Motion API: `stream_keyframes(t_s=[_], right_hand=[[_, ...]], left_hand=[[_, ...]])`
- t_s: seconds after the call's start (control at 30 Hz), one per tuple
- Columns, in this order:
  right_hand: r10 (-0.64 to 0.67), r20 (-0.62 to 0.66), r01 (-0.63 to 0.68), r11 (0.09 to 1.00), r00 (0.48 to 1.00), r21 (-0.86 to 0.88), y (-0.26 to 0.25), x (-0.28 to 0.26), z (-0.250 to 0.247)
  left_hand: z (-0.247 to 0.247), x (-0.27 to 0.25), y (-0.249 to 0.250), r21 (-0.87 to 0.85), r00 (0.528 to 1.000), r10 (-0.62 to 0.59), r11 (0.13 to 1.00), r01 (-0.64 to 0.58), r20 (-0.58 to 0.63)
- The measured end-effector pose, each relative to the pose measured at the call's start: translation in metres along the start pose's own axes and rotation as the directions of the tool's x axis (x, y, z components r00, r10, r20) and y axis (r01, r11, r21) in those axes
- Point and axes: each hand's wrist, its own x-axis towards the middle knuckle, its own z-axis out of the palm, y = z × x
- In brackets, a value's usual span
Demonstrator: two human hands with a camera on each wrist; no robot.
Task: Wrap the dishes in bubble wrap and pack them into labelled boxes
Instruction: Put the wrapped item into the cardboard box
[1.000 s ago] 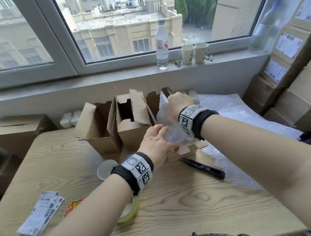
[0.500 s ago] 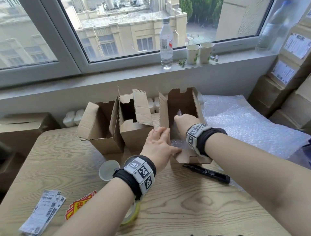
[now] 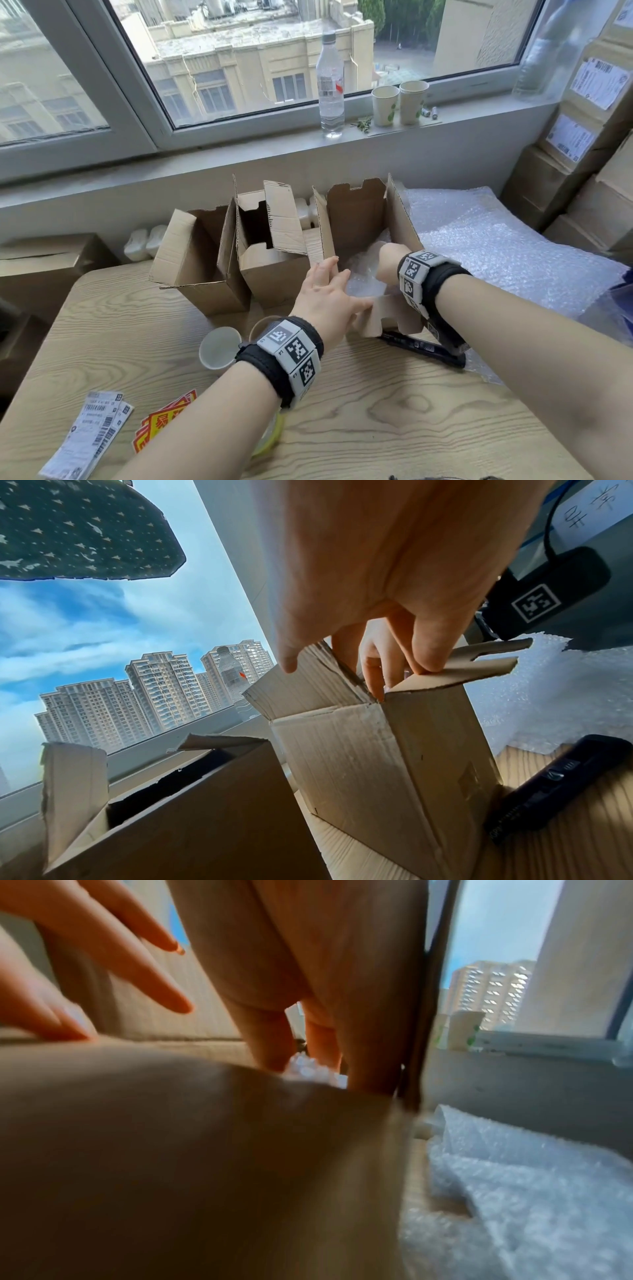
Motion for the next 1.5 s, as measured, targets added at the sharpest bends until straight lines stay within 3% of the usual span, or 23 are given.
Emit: stream_keyframes(t_s=[0.1, 0.17, 0.23, 0.3, 0.43, 0.53, 0.57, 0.73, 0.9, 1.1, 1.2, 1.33, 1.4, 1.5], right_hand=[[-0.018, 0.046, 0.012, 0.992, 0.999, 0.124, -0.001, 0.002, 0.006], [0.074, -0.01, -0.067, 0.951, 0.997, 0.302, 0.0, 0.005, 0.01], [0.119, -0.113, -0.063, 0.911, 0.987, 0.408, 0.004, 0.01, 0.013], [0.136, -0.113, -0.064, 0.868, 0.984, 0.492, 0.007, 0.015, 0.016], [0.051, -0.062, -0.021, 0.91, 0.997, 0.415, 0.008, 0.016, 0.022], [0.07, -0.024, -0.065, 0.984, 0.997, 0.166, -0.006, 0.01, 0.029], [0.088, -0.051, -0.079, 0.985, 0.995, 0.155, -0.01, 0.009, 0.031], [-0.047, 0.028, 0.035, 0.945, 0.999, 0.326, -0.011, 0.01, 0.031], [-0.103, -0.162, 0.161, 0.901, 0.981, 0.402, 0.004, 0.003, 0.027], [-0.181, -0.238, 0.263, 0.886, 0.954, 0.381, 0.01, -0.031, 0.036], [-0.149, -0.335, 0.245, 0.933, 0.93, 0.264, 0.012, -0.042, 0.049], [-0.063, -0.548, 0.12, 0.99, 0.834, 0.069, 0.017, -0.055, 0.062], [0.001, -0.505, 0.064, 0.992, 0.863, 0.111, 0.022, -0.059, 0.066], [0.094, -0.313, 0.016, 0.943, 0.945, 0.334, 0.028, -0.056, 0.075]], left_hand=[[0.0, 0.001, 0.004, 0.005, 1.0, 0.013, 1.0, -0.013, 0.005], [-0.001, 0.001, 0.006, -0.005, 1.0, 0.017, 1.0, -0.017, 0.004], [-0.001, 0.0, 0.006, -0.005, 1.0, 0.018, 1.0, -0.018, 0.001], [0.0, -0.001, 0.005, -0.008, 1.0, 0.014, 1.0, -0.014, -0.002], [0.001, -0.001, 0.005, -0.007, 1.0, 0.005, 1.0, -0.005, 0.0], [0.001, -0.001, 0.005, -0.017, 1.0, 0.001, 1.0, -0.001, -0.003], [0.001, -0.001, 0.005, -0.02, 1.0, 0.0, 1.0, 0.0, -0.006], [0.005, -0.002, 0.001, 0.003, 1.0, -0.005, 1.0, 0.005, -0.017], [0.013, 0.002, -0.003, -0.072, 0.998, -0.055, 0.996, 0.053, -0.03], [0.011, 0.006, -0.006, -0.051, 0.987, -0.149, 0.988, 0.147, -0.052], [0.011, 0.005, -0.005, -0.062, 0.973, -0.228, 0.972, 0.226, -0.036], [0.018, 0.002, -0.004, -0.033, 0.966, -0.256, 0.966, 0.255, -0.026], [0.021, 0.002, -0.004, -0.02, 0.965, -0.26, 0.965, 0.26, 0.001], [0.024, 0.002, -0.005, -0.092, 0.963, -0.269, 0.958, 0.271, 0.034]])
